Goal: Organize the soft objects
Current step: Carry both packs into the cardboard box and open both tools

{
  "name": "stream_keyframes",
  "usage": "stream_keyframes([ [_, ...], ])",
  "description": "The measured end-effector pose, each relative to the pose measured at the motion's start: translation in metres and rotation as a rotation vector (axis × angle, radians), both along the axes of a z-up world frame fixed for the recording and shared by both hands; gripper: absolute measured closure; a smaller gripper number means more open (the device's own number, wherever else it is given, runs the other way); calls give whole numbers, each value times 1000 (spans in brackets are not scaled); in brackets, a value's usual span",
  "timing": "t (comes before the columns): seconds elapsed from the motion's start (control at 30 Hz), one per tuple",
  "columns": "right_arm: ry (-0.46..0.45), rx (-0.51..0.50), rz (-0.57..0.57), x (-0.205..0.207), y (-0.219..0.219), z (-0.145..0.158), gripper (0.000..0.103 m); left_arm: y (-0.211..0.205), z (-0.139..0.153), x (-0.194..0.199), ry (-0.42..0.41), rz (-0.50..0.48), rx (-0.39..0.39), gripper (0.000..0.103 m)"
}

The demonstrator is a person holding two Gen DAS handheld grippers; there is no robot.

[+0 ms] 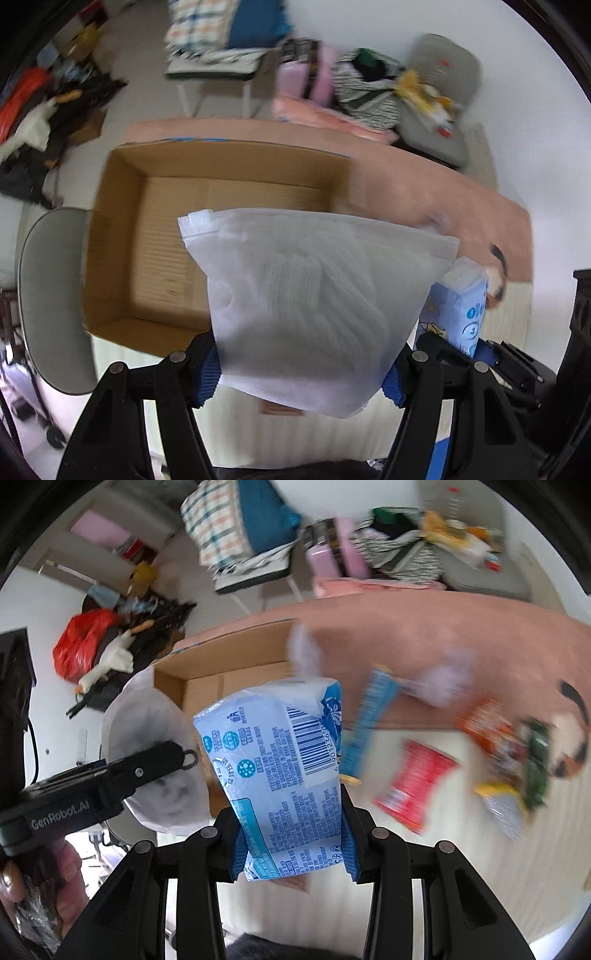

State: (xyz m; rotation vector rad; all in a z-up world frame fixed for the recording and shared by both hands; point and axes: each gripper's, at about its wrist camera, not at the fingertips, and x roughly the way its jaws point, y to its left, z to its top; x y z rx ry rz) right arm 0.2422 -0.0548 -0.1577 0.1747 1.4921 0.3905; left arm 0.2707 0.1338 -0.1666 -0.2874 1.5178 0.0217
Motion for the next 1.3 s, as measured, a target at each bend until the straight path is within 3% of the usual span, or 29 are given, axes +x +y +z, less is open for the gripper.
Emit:
stream_keyframes([
  [0.1, 23, -38, 12, 24, 66, -23, 61, 39, -26, 17, 49, 12, -21, 36],
  [0.3, 98, -106, -3, 66, 136, -85, 60, 79, -92, 50, 178, -31, -71, 36],
  [0.33, 106, -120, -8, 72, 135, -96, 60, 81, -101, 55, 199, 6, -73, 36],
  [0.47, 146, -165, -27, 91, 146, -131, 60, 81, -143, 78, 261, -25, -101, 36],
  [0.63, 178, -211, -42, 108, 147, -164, 60, 74, -166, 87, 302, -49, -133, 33],
  [0.77, 187, -246, -43, 118, 149, -181, 52, 69, -173, 89, 332, -63, -117, 32],
  [0.83, 191, -248, -44, 121, 148, -185, 39, 69, -173, 90, 342, -69, -121, 30],
  [0.93, 195, -244, -43, 120, 151, -182, 32, 72, -162, 89, 318, -79, -100, 17],
  [1.03, 173, -263, -43, 111, 158, -166, 19, 77, -145, 84, 278, -83, -72, 12],
  [1.17, 133, -278, -31, 97, 162, -141, 19, 88, -112, 64, 205, -104, 3, 7],
  [1.3, 71, -293, -12, 78, 158, -112, 0, 98, -85, 37, 130, -89, 71, 0],
])
